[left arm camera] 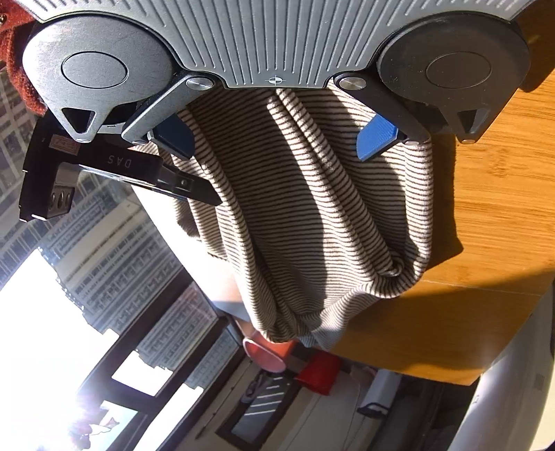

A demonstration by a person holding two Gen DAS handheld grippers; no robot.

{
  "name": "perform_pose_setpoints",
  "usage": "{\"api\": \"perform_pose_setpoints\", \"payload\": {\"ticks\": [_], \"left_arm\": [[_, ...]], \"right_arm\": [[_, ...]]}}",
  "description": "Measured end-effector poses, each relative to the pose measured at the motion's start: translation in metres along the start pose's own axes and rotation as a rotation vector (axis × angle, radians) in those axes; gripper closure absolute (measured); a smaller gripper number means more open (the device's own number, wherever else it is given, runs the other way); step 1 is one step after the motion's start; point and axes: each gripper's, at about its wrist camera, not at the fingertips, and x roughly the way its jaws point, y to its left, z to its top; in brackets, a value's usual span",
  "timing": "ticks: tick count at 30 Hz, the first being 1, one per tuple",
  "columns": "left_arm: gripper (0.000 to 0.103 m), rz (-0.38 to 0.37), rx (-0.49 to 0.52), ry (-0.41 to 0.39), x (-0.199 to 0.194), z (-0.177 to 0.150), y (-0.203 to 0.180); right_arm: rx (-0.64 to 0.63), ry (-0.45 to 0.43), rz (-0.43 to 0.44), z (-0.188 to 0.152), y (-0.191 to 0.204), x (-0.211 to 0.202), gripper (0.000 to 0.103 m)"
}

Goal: Fold clothes

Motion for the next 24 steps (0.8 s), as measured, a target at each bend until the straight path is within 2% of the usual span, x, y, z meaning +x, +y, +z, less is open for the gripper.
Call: {"api": "perform_pose_setpoints", "payload": {"ticks": [2, 4, 8, 9, 10, 11, 12, 15, 17, 19, 21, 22, 23, 24], "left_arm": [[0.006, 0.035, 0.053, -0.033, -0.003, 0.003, -0.005], [0.010, 0.056, 0.084, -0.054, -0.007, 0.004, -0.008], [0.017, 0.030, 0.054, -0.031, 0.003, 0.005, -0.004], [0.017, 0.032, 0.055, -0.031, 0.007, 0.005, -0.004], [0.017, 0.037, 0.058, -0.032, 0.010, 0.005, -0.005], [0.017, 0.043, 0.071, -0.036, 0.014, 0.007, -0.007], [0.017, 0.049, 0.086, -0.041, 0.017, 0.008, -0.009], [0.010, 0.046, 0.133, -0.064, 0.022, 0.009, -0.013], [0.006, 0.059, 0.163, -0.079, 0.026, 0.009, -0.015], [0.005, 0.080, 0.190, -0.092, 0.032, 0.006, -0.016], [0.002, 0.071, 0.195, -0.101, 0.034, 0.004, -0.015], [0.001, 0.056, 0.184, -0.103, 0.032, 0.004, -0.013], [0.000, 0.042, 0.174, -0.106, 0.030, 0.003, -0.011], [0.000, 0.028, 0.164, -0.108, 0.029, 0.003, -0.009]], "right_arm": [[0.008, -0.005, -0.024, 0.000, -0.001, -0.008, 0.000], [-0.009, -0.052, -0.054, 0.004, 0.001, -0.017, 0.000], [-0.138, -0.177, -0.100, 0.019, 0.020, -0.030, 0.001], [-0.188, -0.195, -0.106, 0.024, 0.028, -0.030, 0.006], [-0.226, -0.195, -0.099, 0.029, 0.034, -0.027, 0.020], [-0.253, -0.180, -0.078, 0.035, 0.039, -0.023, 0.034], [-0.270, -0.163, -0.056, 0.041, 0.043, -0.017, 0.037], [-0.264, -0.095, -0.007, 0.056, 0.052, 0.008, 0.035], [-0.251, -0.042, 0.015, 0.062, 0.056, 0.027, 0.025], [-0.240, 0.010, 0.031, 0.060, 0.060, 0.046, 0.027], [-0.277, 0.041, -0.002, 0.054, 0.063, 0.056, 0.059], [-0.301, 0.049, -0.022, 0.052, 0.063, 0.058, 0.079], [-0.322, 0.044, -0.042, 0.054, 0.061, 0.056, 0.091], [-0.345, 0.029, -0.070, 0.058, 0.054, 0.050, 0.092]]}}
